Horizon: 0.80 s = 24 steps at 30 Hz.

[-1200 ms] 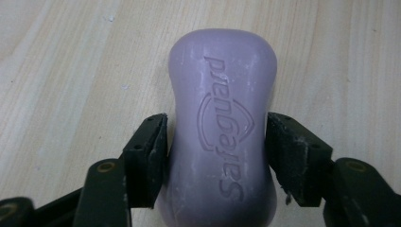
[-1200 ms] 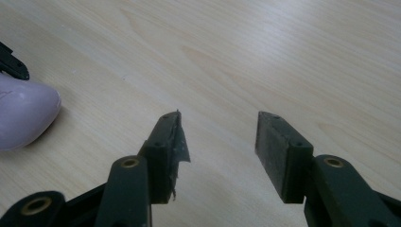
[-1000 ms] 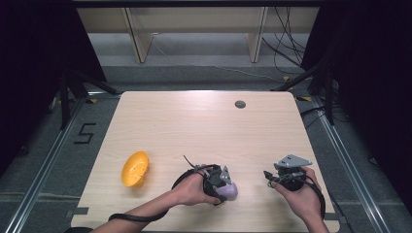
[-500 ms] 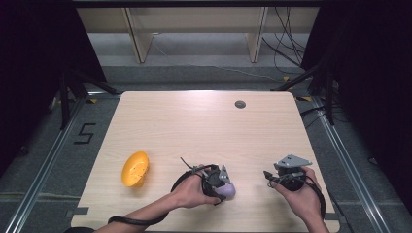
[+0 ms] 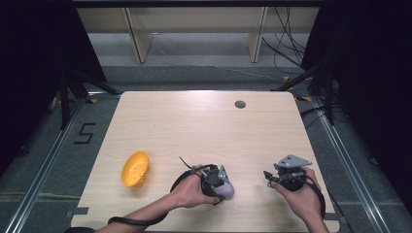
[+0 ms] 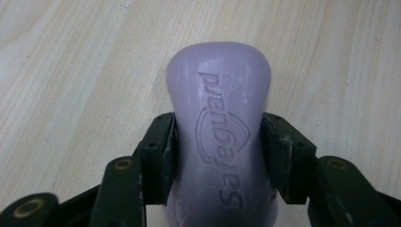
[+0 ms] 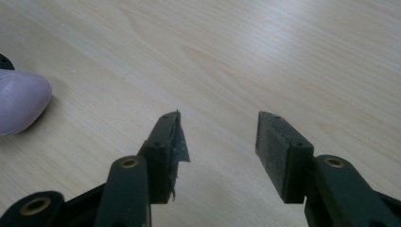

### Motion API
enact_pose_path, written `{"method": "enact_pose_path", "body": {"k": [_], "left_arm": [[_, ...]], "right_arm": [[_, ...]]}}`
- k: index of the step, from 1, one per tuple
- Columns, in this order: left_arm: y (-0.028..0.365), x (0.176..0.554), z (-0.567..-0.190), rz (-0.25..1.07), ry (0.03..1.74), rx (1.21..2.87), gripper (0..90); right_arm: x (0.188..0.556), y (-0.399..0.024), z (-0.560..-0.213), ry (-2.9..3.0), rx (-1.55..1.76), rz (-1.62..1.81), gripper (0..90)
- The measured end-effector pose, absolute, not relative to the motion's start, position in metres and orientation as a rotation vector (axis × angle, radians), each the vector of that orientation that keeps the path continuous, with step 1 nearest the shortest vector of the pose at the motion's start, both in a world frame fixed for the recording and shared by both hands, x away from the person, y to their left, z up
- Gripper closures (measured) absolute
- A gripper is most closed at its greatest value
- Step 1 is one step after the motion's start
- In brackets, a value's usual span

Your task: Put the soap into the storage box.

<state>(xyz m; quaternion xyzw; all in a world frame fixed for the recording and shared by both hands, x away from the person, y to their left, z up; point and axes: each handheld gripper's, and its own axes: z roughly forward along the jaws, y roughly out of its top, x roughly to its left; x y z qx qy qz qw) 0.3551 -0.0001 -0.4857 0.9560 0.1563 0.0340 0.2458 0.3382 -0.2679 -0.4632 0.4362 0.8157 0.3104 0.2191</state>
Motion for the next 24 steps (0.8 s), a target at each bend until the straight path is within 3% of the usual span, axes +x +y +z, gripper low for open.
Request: {"method": "enact_pose_path", "body": {"k": [24], "left_arm": [[0.017,0.354,-0.466,0.156,0.487,2.545,48.4]], "right_arm": [[0.338,-0.268,-0.463,2.253,1.204,0.858,51.2]]}}
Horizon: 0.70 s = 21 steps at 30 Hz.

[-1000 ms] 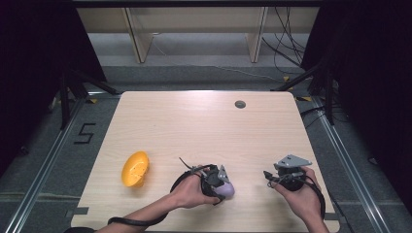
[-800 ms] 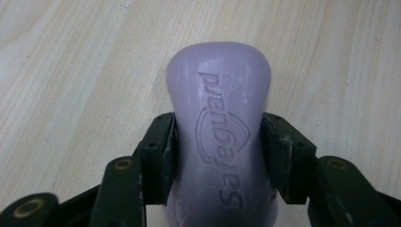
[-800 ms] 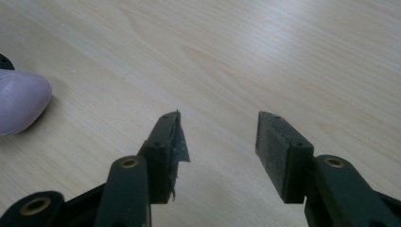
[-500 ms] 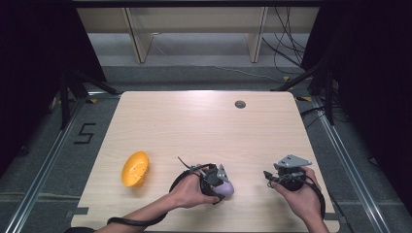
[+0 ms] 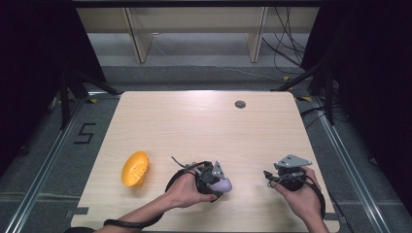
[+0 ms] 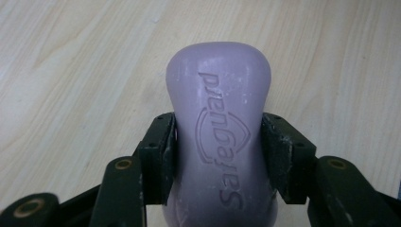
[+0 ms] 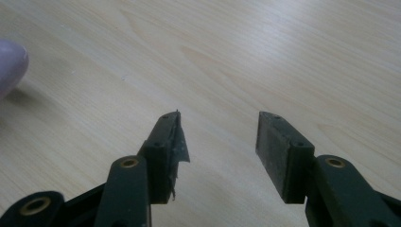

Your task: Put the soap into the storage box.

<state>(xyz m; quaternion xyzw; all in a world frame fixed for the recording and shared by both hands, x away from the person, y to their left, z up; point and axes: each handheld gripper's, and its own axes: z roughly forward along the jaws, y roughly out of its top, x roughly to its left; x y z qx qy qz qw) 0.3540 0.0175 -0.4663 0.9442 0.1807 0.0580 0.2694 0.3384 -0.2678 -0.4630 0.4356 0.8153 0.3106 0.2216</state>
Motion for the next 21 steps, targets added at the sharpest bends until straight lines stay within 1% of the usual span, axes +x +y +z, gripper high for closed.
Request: {"method": "enact_pose_path", "body": {"k": [4,6,7,11,18,19,21], "left_arm": [[0.028,0.356,-0.461,0.174,0.582,2.515,48.4],[0.031,0.356,-0.460,0.181,0.593,2.519,48.4],[0.035,0.357,-0.458,0.185,0.635,2.501,48.4],[0.046,0.361,-0.454,0.186,0.693,2.485,48.4],[0.063,0.365,-0.447,0.189,0.722,2.472,48.4],[0.065,0.364,-0.447,0.193,0.758,2.447,48.4],[0.070,0.366,-0.445,0.202,0.765,2.446,48.3]], "right_arm": [[0.338,-0.268,-0.463,2.253,1.205,0.862,51.2],[0.338,-0.268,-0.463,2.253,1.205,0.858,51.2],[0.338,-0.268,-0.463,2.253,1.205,0.859,51.2],[0.338,-0.267,-0.463,2.252,1.205,0.863,51.2],[0.338,-0.267,-0.463,2.253,1.205,0.864,51.2],[0.339,-0.268,-0.463,2.251,1.180,0.863,51.2],[0.339,-0.268,-0.463,2.249,1.180,0.864,51.2]]}}
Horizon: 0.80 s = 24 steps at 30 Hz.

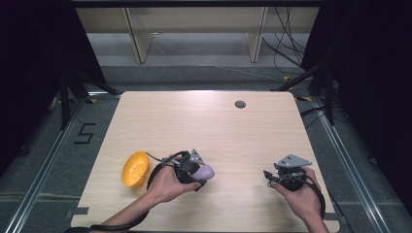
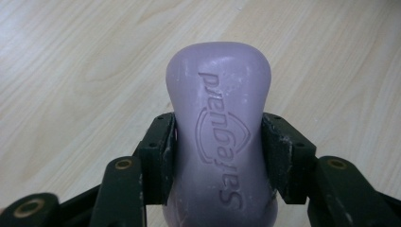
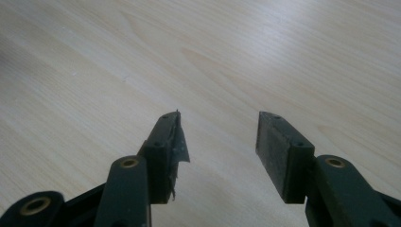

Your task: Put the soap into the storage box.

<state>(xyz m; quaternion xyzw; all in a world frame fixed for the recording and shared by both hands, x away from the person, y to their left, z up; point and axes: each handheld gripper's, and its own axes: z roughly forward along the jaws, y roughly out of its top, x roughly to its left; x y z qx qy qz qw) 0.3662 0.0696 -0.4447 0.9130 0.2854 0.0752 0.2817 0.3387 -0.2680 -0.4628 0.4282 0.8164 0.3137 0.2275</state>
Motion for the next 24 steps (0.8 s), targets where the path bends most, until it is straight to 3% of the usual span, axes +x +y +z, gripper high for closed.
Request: {"method": "enact_pose_path", "body": {"k": [24], "left_arm": [[0.109,0.378,-0.423,0.323,0.984,2.345,48.4]], "right_arm": [[0.343,-0.261,-0.457,2.210,1.140,0.871,51.1]]}}
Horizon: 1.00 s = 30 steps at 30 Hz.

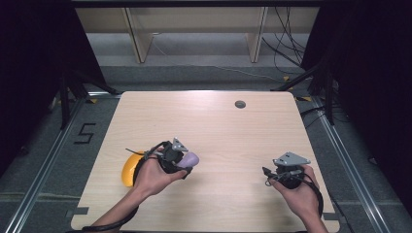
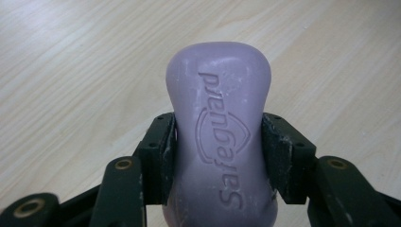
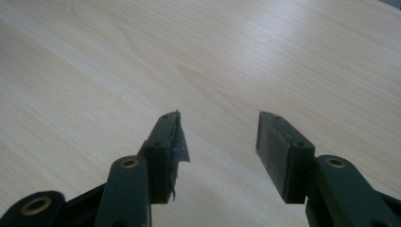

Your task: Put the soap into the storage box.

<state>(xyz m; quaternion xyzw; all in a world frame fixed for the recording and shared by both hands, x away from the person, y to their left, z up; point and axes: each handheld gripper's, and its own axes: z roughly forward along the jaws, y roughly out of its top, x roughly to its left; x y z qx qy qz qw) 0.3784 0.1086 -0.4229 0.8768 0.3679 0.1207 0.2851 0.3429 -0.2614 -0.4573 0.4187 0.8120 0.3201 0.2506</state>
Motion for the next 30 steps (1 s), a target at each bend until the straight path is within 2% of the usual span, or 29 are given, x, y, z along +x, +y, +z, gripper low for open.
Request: {"method": "enact_pose_path", "body": {"k": [19,30], "left_arm": [[0.159,0.387,-0.410,0.426,1.237,2.248,48.4],[0.183,0.392,-0.409,0.462,1.324,2.235,48.4]], "right_arm": [[0.362,-0.247,-0.455,2.239,1.066,0.888,51.1],[0.364,-0.246,-0.456,2.237,1.051,0.892,51.1]]}}
